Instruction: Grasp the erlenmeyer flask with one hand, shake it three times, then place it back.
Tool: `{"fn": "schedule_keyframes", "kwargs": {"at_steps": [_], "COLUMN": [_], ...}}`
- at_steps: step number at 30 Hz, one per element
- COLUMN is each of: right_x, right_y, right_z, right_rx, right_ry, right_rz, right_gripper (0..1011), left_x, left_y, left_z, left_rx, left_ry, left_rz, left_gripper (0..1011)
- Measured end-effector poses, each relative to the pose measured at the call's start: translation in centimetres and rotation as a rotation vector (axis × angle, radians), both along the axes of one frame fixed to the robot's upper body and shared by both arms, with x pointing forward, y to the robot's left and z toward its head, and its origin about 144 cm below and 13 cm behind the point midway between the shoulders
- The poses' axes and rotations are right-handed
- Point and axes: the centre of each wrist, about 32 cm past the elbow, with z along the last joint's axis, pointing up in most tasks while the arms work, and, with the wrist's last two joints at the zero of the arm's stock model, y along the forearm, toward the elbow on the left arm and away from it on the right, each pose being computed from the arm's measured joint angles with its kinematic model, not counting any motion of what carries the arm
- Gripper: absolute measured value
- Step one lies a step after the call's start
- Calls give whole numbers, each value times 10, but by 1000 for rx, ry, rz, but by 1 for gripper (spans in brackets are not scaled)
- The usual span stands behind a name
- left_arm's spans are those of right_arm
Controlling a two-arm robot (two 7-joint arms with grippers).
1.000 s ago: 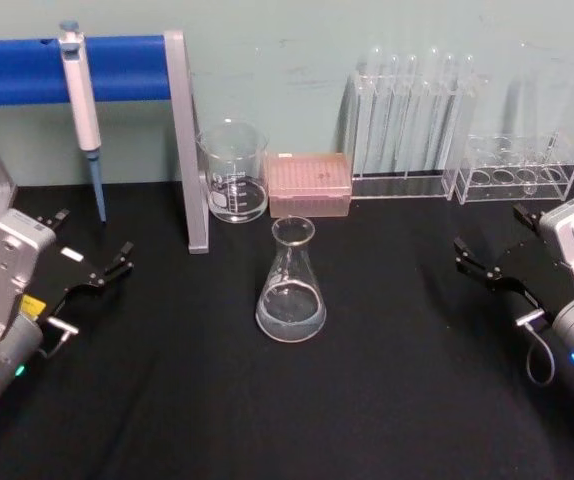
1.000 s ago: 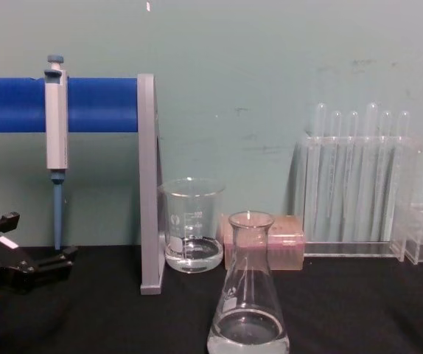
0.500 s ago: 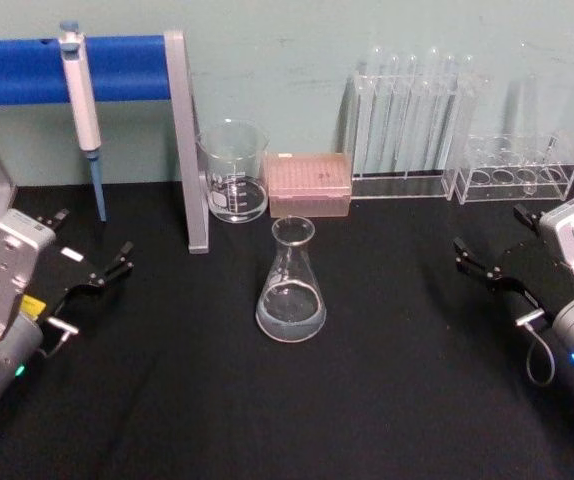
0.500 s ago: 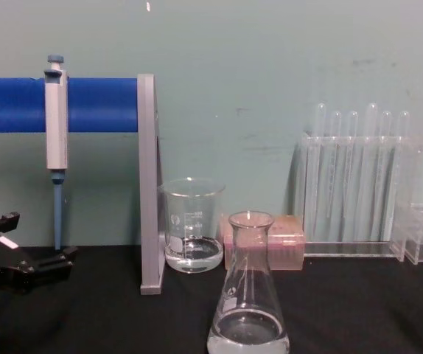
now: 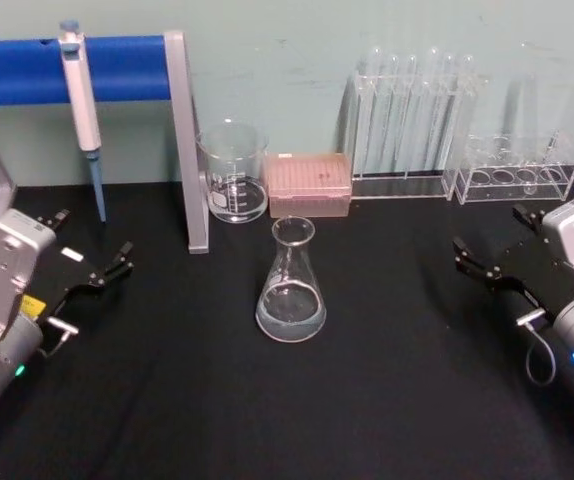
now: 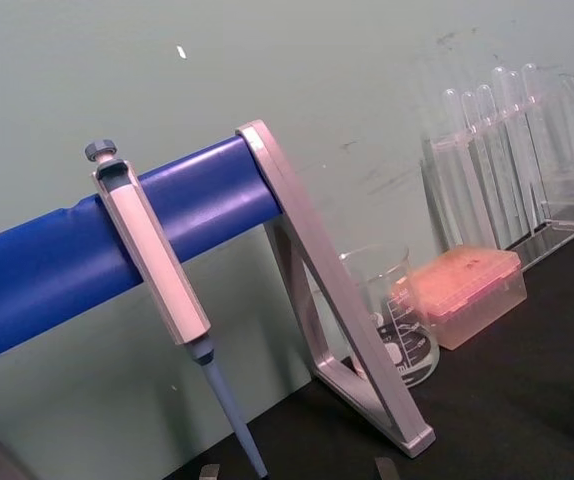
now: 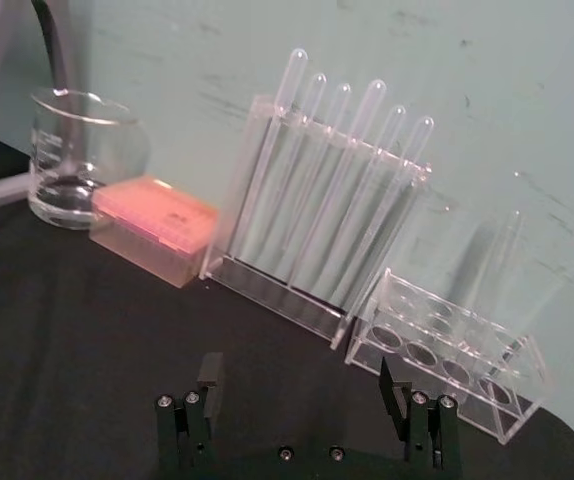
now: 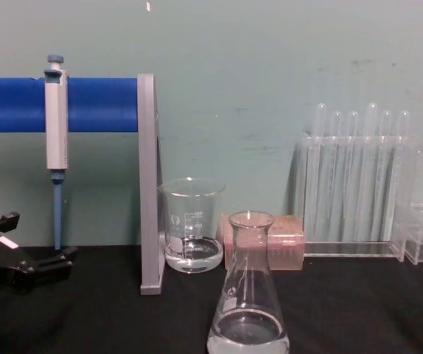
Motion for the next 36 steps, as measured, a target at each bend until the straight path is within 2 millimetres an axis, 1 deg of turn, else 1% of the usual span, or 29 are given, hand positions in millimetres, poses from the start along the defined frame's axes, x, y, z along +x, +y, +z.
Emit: {"fn": "schedule_keyframes", "kwargs": {"at_steps": [12, 16, 21, 29, 36], "right_x": [-4, -5, -5, -5, -2], "right_y": [-3, -3, -1, 10, 27], "right_z": [12, 17, 19, 17, 15], "right_rx": [143, 214, 245, 271, 293], "right_ry": [34, 75, 107, 149, 170], "right_rz": [101, 183, 251, 359, 444], "right_gripper": [1000, 1000, 1000, 1000, 1000], "left_x": [0, 0, 0, 0, 0], "left_y": [0, 0, 0, 0, 0], "left_z": [0, 0, 0, 0, 0], "left_rx": [0, 0, 0, 0, 0], "left_ry": [0, 0, 0, 0, 0], "left_rz": [0, 0, 0, 0, 0], "left_gripper": [1001, 1001, 1001, 1001, 1001]}}
